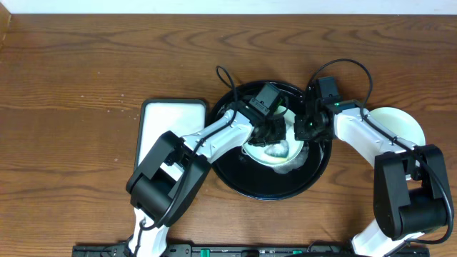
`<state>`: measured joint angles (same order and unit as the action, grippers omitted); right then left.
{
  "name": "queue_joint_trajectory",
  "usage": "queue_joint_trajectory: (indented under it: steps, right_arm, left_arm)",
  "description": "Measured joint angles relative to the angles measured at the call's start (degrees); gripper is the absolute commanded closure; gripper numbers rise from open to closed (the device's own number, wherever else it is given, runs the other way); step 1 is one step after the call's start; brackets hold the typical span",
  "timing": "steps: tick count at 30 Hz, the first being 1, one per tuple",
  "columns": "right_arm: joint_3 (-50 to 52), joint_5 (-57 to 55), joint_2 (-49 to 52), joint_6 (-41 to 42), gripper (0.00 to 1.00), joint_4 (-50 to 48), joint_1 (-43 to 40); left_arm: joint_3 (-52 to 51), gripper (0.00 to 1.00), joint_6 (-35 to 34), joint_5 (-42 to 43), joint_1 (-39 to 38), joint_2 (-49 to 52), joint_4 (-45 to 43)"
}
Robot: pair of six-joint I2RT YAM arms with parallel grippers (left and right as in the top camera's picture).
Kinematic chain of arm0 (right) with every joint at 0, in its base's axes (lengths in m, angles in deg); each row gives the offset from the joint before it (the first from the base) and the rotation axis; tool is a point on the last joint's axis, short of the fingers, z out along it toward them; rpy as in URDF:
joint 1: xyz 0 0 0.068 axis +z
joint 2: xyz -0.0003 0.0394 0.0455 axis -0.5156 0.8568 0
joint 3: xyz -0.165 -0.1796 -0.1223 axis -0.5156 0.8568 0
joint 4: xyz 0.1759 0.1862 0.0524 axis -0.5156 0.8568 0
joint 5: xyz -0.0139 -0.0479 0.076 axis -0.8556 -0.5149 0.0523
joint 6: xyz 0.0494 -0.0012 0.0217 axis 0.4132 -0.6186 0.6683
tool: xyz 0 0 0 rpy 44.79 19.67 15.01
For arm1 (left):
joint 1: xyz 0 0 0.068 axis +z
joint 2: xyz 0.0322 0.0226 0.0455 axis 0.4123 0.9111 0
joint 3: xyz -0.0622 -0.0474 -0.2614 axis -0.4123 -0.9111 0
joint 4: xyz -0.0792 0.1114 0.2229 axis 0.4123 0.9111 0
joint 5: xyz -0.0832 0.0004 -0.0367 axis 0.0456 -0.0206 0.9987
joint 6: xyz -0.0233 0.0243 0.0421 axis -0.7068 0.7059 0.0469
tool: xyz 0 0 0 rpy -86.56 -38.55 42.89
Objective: Clean dirty plates on tray and stack at the side
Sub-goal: 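Scrub the red-marked plate with the sponge while the right gripper holds it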
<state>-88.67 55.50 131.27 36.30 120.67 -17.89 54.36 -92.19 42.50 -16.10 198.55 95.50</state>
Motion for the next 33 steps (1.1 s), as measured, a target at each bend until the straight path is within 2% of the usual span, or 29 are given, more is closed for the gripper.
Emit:
queue_joint_trajectory:
  steps: [7,13,19,24,28,33]
  right_arm:
    - [0.0,0.07,0.0,0.0,0.99,0.02,0.0]
    - [0.0,0.33,0.0,0.02,0.99,0.09,0.07]
    - [0.0,0.76,0.0,0.44,0.99,0.33,0.57]
    - [0.0,0.76,0.0,0.63,0.99,0.31,0.57]
    - [0.0,0.76,0.0,0.63,0.99,0.31,0.57]
    - [0.0,0.76,0.0,0.63,0.99,0.28,0.57]
  left_arm:
    - [0.83,0.93,2.73,2.95,3.78,-0.59,9.68]
    - [2.69,0.93,8.13,-8.72,6.97,-1.05,13.51]
    - [2.86,0.93,16.7,-20.52,3.87,-1.05,10.51]
    - [2.56,0.92,20.57,-26.14,1.57,-1.03,7.34]
    - [2.36,0.93,18.99,-24.85,0.87,-0.79,3.69]
    - [2.32,0.92,10.84,-14.93,1.4,0.39,-1.6]
